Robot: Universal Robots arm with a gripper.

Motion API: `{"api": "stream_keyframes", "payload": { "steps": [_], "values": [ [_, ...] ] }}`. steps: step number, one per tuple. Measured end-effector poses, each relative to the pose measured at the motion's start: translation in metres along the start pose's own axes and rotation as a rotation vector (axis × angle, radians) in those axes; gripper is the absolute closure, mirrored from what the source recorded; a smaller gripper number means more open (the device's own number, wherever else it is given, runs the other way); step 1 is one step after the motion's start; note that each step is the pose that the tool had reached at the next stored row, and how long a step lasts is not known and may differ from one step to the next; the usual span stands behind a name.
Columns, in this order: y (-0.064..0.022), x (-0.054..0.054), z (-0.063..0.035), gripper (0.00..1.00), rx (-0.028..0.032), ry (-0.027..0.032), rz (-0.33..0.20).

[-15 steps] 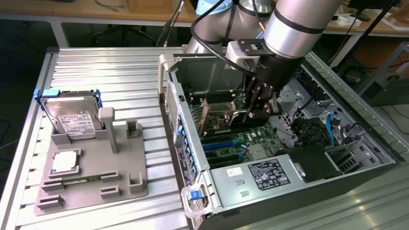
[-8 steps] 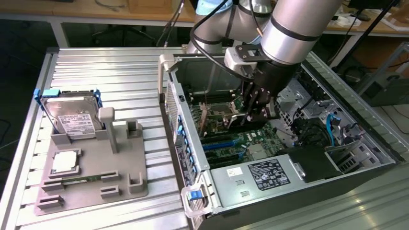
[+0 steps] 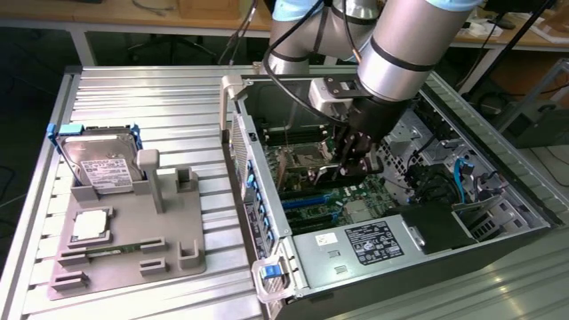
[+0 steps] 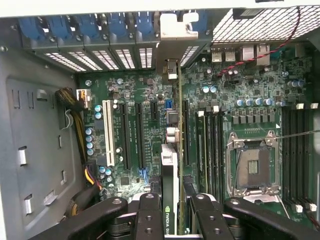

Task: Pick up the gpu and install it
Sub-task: 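Insert the gpu into the slot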

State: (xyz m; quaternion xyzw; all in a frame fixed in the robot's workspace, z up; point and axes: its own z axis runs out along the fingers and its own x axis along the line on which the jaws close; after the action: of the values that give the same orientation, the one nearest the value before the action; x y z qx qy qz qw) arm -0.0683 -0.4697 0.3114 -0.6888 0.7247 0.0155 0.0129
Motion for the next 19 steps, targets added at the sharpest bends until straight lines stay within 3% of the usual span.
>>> {"api": "stream_keyframes", "payload": {
  "steps": [8,19],
  "values": [
    [0.0042,0.001,0.0153,0.73,0.0009,-0.0001,0.0],
    [0.0125,0.002,0.0268,0.73,0.002,0.0,0.0]
  ]
}}
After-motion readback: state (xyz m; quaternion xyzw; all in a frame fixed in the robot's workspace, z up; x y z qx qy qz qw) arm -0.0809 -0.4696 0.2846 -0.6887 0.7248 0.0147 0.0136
